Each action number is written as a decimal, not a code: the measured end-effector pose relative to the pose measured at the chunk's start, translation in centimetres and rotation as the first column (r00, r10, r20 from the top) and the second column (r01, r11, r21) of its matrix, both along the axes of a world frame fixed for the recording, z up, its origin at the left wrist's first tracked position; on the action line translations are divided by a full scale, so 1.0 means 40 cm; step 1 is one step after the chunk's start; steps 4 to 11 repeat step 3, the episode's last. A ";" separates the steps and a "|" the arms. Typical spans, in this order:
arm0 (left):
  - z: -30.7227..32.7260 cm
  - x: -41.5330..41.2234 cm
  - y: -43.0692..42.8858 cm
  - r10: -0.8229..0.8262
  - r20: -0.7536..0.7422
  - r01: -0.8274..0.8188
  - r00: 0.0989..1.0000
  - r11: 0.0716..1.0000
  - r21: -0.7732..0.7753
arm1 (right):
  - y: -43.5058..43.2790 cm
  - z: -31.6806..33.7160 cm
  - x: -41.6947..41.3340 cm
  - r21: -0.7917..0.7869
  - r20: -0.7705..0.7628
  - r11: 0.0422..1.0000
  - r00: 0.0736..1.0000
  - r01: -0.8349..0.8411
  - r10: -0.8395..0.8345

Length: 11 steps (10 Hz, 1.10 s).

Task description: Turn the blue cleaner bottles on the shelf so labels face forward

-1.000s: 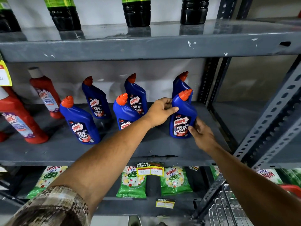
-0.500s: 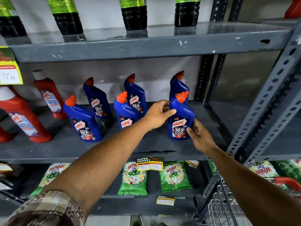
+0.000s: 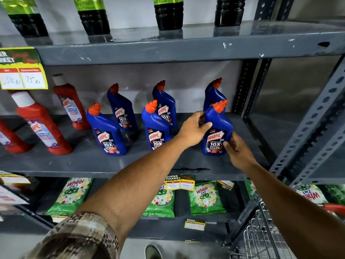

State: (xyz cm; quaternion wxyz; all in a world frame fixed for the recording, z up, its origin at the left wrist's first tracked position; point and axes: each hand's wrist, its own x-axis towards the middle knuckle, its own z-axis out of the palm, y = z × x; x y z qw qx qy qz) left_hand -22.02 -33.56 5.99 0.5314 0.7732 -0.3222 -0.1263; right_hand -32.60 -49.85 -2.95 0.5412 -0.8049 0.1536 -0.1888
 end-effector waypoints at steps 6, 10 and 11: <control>0.010 -0.020 0.162 -0.152 0.716 -0.018 0.681 0.974 0.224 | 0.070 0.044 -0.048 -0.243 0.090 0.912 0.944 0.330 -0.317; 0.010 -0.020 0.162 -0.152 0.716 -0.018 0.681 0.974 0.224 | 0.070 0.044 -0.048 -0.243 0.090 0.912 0.944 0.330 -0.317; 0.010 -0.020 0.162 -0.152 0.716 -0.018 0.681 0.974 0.224 | 0.070 0.044 -0.048 -0.243 0.090 0.912 0.944 0.330 -0.317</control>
